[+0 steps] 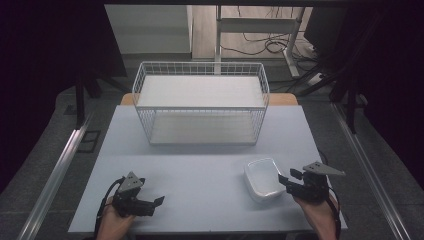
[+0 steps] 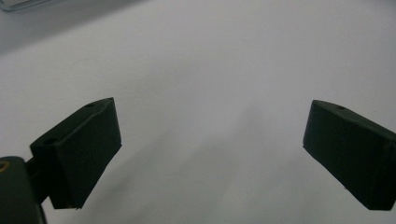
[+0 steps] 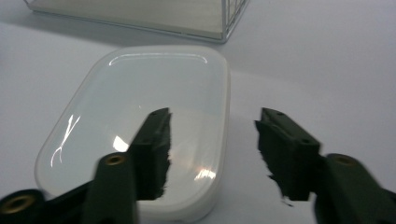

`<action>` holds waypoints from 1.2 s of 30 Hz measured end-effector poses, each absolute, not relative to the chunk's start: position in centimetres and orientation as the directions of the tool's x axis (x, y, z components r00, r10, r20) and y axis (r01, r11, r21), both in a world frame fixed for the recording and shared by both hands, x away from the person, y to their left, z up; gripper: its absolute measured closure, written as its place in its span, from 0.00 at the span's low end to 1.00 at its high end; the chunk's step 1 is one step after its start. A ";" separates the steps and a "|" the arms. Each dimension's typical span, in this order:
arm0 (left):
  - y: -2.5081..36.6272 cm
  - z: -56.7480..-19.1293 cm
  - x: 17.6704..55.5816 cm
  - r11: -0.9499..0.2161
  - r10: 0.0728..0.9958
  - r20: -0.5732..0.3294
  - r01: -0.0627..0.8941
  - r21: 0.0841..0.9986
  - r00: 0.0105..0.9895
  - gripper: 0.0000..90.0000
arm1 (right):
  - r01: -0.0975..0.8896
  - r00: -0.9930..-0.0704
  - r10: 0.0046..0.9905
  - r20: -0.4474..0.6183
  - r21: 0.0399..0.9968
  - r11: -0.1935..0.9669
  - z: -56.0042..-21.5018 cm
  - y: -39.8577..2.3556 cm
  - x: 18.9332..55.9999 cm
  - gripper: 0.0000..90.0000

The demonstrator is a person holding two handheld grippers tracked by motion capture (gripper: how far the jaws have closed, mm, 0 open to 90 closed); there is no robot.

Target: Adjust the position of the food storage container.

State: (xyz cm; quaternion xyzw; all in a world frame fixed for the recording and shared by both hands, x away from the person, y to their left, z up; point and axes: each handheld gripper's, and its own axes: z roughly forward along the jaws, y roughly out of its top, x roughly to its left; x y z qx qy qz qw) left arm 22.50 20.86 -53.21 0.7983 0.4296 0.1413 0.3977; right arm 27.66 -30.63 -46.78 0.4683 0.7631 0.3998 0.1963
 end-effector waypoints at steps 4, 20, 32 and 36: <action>20.9 -53.2 22.5 -0.313 0.797 -0.117 0.571 0.759 0.592 0.04 | 0.549 -0.473 0.881 0.020 0.789 0.277 -46.5 -30.5 27.9 0.71; 20.7 -53.4 22.7 -0.308 0.788 -0.143 0.584 0.751 0.599 0.04 | 0.598 -0.457 0.889 0.026 0.749 0.285 -46.8 -29.7 33.0 0.99; 20.5 -53.6 22.9 -0.315 0.780 -0.155 0.595 0.739 0.606 0.05 | 0.604 -0.518 0.855 -0.004 0.707 0.369 -47.4 -26.3 34.5 0.99; 20.4 -53.7 22.9 -0.314 0.781 -0.158 0.597 0.738 0.605 0.05 | 0.591 -0.561 0.828 -0.006 0.697 0.406 -47.5 -24.1 34.8 0.99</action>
